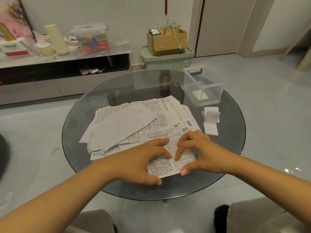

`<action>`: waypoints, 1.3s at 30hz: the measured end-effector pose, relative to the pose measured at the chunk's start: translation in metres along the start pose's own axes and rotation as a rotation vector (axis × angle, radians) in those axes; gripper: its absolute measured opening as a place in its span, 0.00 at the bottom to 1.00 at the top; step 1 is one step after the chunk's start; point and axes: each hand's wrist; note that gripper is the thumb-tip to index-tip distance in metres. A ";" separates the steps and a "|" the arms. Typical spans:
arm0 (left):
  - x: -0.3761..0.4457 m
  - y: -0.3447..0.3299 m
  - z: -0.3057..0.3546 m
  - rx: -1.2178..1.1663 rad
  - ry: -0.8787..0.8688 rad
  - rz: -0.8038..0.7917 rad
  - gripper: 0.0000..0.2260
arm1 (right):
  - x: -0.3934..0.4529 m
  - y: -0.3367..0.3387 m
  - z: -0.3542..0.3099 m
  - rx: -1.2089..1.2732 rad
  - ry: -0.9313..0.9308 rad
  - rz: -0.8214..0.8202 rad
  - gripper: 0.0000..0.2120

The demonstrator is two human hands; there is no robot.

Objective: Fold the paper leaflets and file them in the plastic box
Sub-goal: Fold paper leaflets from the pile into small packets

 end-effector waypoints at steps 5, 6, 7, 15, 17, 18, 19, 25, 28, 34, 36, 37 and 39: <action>-0.001 -0.002 -0.002 -0.046 -0.009 0.084 0.10 | 0.000 -0.001 -0.005 0.042 -0.022 0.037 0.05; -0.001 -0.002 -0.001 -0.065 -0.009 0.112 0.07 | 0.000 0.001 -0.005 0.044 -0.029 0.032 0.05; 0.000 -0.002 0.000 -0.095 -0.002 0.150 0.05 | 0.000 0.003 -0.007 0.059 -0.031 0.028 0.04; 0.004 0.008 -0.003 -0.463 0.306 0.480 0.07 | -0.004 0.015 -0.024 0.210 -0.088 0.034 0.21; 0.006 0.008 -0.005 -0.508 0.371 0.518 0.07 | 0.002 0.011 -0.023 0.240 -0.121 0.108 0.07; 0.006 0.008 -0.005 -0.530 0.398 0.533 0.06 | 0.007 0.009 -0.020 0.247 -0.142 0.144 0.06; 0.006 0.007 -0.007 -0.544 0.418 0.540 0.04 | 0.012 0.007 -0.016 0.257 -0.163 0.180 0.08; 0.007 0.004 -0.005 -0.289 0.451 0.468 0.24 | 0.028 -0.007 -0.011 0.151 -0.208 0.327 0.09; 0.009 -0.003 -0.007 -0.159 0.398 0.444 0.32 | 0.031 -0.012 -0.011 0.075 -0.216 0.312 0.19; 0.008 -0.006 -0.010 0.162 0.266 0.474 0.16 | 0.028 -0.008 -0.010 -0.076 -0.105 0.365 0.30; 0.009 -0.006 -0.011 0.224 0.237 0.420 0.12 | 0.027 -0.009 -0.011 -0.180 -0.003 0.351 0.21; 0.008 -0.006 -0.011 0.214 0.239 0.400 0.12 | 0.027 -0.009 -0.011 -0.234 0.041 0.323 0.17; 0.007 -0.007 -0.011 0.194 0.249 0.398 0.15 | 0.027 -0.011 -0.010 -0.271 0.091 0.265 0.14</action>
Point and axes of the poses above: each hand's wrist, its own x-axis towards the middle knuckle, its own y-axis out of the back of the hand, z = x × y, and after that the axes turned 7 degrees about x, right-handed
